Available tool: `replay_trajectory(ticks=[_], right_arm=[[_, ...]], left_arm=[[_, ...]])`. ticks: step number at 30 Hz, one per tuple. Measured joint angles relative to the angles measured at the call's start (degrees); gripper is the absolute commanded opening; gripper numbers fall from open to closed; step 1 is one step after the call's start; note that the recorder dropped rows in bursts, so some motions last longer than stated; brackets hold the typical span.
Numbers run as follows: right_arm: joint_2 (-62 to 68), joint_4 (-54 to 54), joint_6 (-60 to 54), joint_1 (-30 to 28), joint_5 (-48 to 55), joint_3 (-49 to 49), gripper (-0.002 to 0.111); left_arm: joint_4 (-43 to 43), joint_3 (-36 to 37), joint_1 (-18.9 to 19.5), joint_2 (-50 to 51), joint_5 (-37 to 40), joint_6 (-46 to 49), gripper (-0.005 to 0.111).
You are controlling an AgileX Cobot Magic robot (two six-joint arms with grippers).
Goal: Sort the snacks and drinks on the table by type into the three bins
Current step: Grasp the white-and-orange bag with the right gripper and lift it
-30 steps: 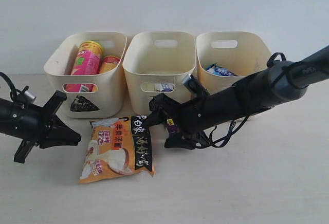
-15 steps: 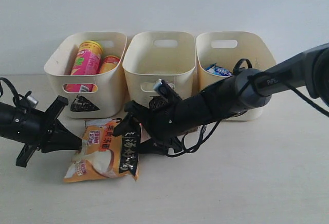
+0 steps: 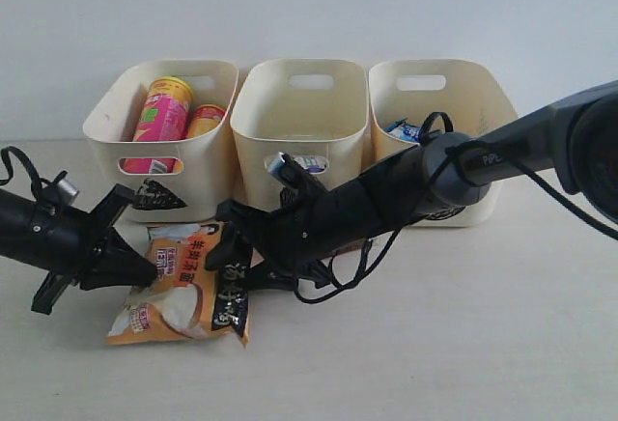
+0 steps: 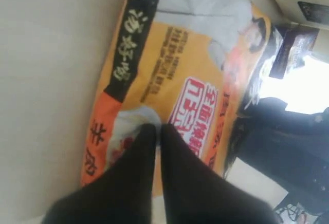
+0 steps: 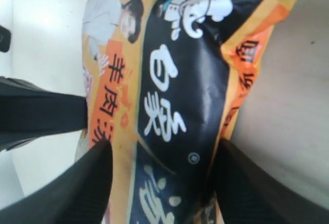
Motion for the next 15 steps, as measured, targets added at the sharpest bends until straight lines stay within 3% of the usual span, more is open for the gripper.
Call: replay_trajectory(ticks=[8, 9, 13, 15], right_arm=[[0.0, 0.1, -1.5, 1.5, -2.7, 0.0, 0.049], [0.0, 0.1, -1.6, 1.7, -2.8, 0.0, 0.044], [0.2, 0.0, -1.9, 1.7, -3.3, -0.1, -0.001], [0.2, -0.1, -2.2, 1.7, -2.8, -0.1, 0.0]], left_arm=[[0.7, -0.1, -3.3, -0.3, -1.2, 0.0, 0.004], [0.7, -0.1, -3.4, -0.3, -1.2, 0.0, 0.004], [1.7, -0.1, -3.4, -0.3, -0.8, 0.0, 0.004], [2.1, -0.1, -3.4, -0.5, -0.3, 0.0, 0.004]])
